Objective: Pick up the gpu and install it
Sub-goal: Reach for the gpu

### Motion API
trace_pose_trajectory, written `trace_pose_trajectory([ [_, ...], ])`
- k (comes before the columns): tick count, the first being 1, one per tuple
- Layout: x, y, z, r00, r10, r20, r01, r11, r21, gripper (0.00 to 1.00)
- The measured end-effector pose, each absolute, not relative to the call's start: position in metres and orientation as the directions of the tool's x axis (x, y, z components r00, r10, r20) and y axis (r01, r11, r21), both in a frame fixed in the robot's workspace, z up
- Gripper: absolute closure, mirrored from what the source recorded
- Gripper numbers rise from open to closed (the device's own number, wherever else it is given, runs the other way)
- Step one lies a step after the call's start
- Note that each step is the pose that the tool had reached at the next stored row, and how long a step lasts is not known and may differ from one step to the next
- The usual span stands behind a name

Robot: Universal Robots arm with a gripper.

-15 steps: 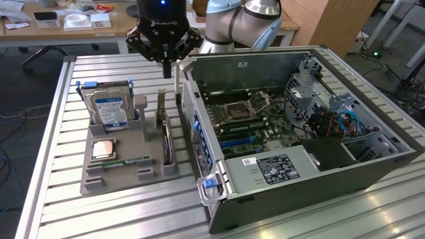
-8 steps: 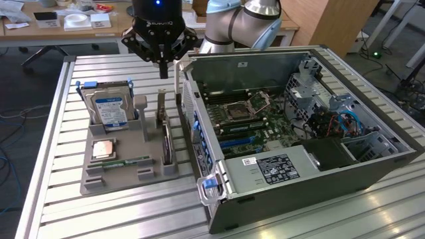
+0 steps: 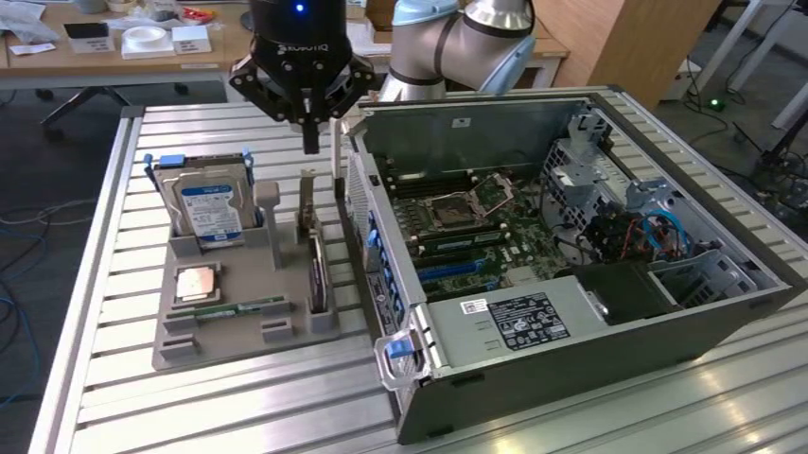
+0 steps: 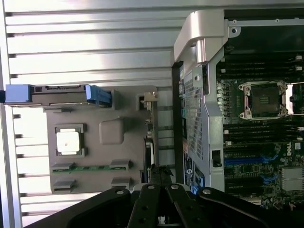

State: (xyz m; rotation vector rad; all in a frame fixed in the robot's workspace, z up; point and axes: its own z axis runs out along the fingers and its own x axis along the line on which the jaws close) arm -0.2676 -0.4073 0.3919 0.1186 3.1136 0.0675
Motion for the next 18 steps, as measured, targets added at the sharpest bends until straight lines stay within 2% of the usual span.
trace_pose_trajectory([
  [18,-0.273,-0.430,0.392,-0.997,0.077,-0.023,0.075,0.996,0.044,0.89],
])
